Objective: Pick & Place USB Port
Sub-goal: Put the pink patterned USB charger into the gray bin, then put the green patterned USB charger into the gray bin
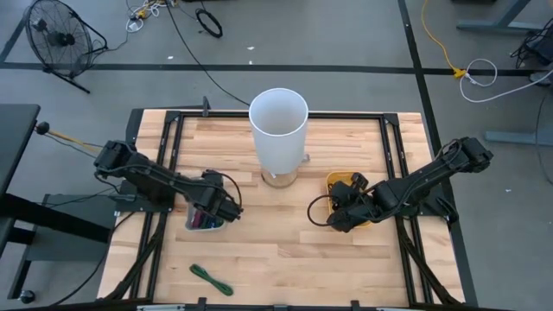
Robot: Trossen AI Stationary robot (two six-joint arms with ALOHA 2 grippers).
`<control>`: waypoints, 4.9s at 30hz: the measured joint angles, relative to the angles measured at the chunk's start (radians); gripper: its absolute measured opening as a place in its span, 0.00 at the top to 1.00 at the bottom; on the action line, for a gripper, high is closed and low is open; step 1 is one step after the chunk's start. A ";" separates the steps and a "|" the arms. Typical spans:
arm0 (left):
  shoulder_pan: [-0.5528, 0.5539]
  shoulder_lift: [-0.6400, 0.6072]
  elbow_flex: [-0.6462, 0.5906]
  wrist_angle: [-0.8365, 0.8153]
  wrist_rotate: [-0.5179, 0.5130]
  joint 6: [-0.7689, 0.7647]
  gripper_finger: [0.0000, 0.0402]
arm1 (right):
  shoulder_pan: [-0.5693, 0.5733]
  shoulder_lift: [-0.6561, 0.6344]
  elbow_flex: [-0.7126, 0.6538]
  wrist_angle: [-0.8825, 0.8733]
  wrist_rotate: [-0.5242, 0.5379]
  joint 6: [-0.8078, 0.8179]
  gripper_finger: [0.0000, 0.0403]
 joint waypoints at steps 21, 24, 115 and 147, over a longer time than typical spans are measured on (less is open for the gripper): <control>-0.014 -0.001 0.089 -0.221 -0.023 0.275 0.82 | 0.000 0.000 0.000 0.049 0.054 -0.008 0.77; -0.092 -0.001 0.176 -0.212 0.029 0.381 0.83 | 0.000 0.000 0.000 0.048 0.060 -0.024 0.77; -0.597 0.403 0.240 0.599 0.140 0.725 0.95 | 0.000 0.000 0.000 0.079 0.060 -0.038 0.77; -0.538 -0.260 -0.201 0.001 -0.460 -0.535 0.95 | 0.000 0.000 0.000 0.085 0.059 -0.036 0.77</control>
